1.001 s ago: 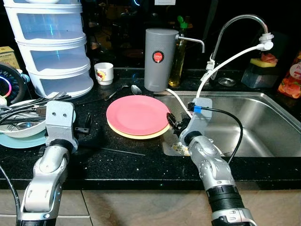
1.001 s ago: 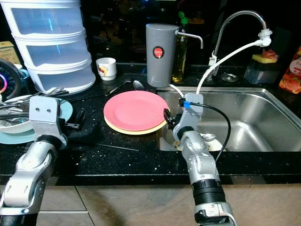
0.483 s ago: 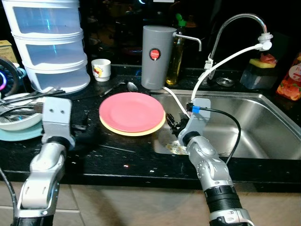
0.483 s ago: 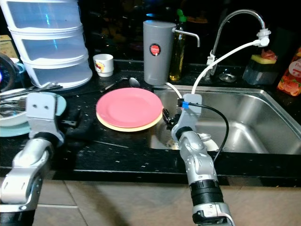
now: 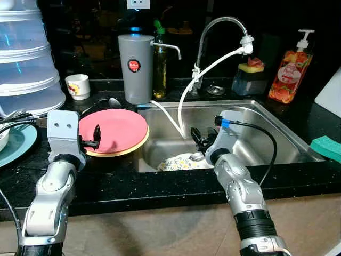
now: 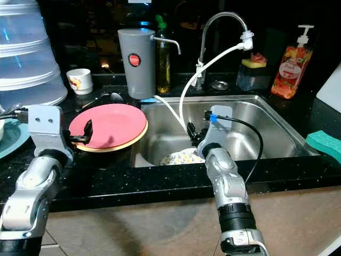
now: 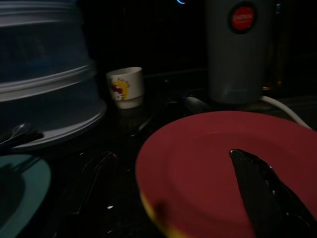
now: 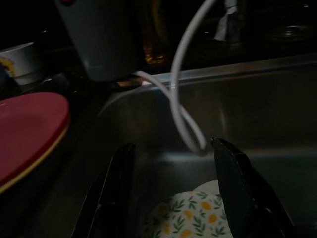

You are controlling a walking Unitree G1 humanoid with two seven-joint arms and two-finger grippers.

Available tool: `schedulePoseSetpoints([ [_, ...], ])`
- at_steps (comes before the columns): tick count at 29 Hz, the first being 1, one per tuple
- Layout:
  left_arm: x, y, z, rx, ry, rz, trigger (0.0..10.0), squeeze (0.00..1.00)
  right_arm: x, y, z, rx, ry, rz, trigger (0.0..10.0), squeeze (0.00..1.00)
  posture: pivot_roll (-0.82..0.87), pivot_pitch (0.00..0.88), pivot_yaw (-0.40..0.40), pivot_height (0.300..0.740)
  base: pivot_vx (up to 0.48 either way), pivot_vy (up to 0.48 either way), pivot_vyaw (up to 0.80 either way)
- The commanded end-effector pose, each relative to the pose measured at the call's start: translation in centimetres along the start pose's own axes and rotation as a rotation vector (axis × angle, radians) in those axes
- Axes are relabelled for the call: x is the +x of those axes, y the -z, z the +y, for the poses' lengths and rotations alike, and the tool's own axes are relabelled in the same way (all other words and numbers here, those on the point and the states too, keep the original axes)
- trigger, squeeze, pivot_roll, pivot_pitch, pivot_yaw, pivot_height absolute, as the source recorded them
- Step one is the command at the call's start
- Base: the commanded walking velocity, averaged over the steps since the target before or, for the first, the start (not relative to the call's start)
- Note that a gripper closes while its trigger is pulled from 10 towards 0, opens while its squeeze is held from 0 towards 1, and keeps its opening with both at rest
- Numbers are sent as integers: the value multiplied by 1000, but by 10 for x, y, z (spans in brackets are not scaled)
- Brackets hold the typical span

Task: Kitchen organization

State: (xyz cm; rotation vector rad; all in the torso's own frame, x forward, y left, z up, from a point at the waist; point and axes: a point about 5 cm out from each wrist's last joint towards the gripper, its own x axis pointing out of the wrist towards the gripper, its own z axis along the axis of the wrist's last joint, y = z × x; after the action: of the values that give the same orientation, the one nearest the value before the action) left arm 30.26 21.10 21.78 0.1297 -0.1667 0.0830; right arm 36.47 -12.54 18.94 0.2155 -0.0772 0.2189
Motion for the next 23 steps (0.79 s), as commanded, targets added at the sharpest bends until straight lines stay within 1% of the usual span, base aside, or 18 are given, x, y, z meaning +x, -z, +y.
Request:
schedulePoseSetpoints([
  [1,0,0,0,-29,-2,10,10000,0,1,-2,3,7,-8,-3,10000,0,72,0,-17,740,0,0,0],
  [5,1,0,1,-19,1,18,10000,0,1,-2,3,7,-12,-4,10000,0,72,0,-17,740,0,0,0],
  [6,1,-1,1,-19,4,16,10000,0,1,-2,4,5,-17,-3,10000,0,72,0,-17,740,0,416,0],
  [8,3,-4,3,21,-3,12,10000,0,3,-3,6,0,-28,0,10000,0,70,0,-16,740,0,311,0],
  [9,6,-5,4,17,-4,33,10000,0,4,-3,7,-5,-45,6,10000,0,70,0,-16,740,0,0,0],
  [10,9,-6,4,49,9,50,10000,0,7,-4,9,9,-64,26,10000,0,68,0,-16,740,0,0,0],
  [15,14,-8,5,70,33,81,10000,0,14,-7,10,22,-95,62,10000,0,65,2,-15,740,0,0,0],
  [16,18,-10,9,104,50,97,10000,0,19,-8,10,18,-110,87,10000,0,64,8,-15,740,0,0,0],
  [18,20,-12,13,126,58,95,10000,0,21,-10,10,7,-120,92,10000,0,64,8,-15,740,0,0,0],
  [19,21,-13,17,95,56,108,10000,0,23,-12,10,-3,-135,94,10000,0,64,13,-17,740,0,0,0],
  [20,21,-13,17,95,56,108,10000,0,23,-12,10,-3,-135,94,10000,0,64,13,-17,740,0,0,0],
  [23,25,-12,27,33,49,145,10000,0,28,-17,11,-18,-159,97,10000,0,68,23,-26,740,0,0,0],
])
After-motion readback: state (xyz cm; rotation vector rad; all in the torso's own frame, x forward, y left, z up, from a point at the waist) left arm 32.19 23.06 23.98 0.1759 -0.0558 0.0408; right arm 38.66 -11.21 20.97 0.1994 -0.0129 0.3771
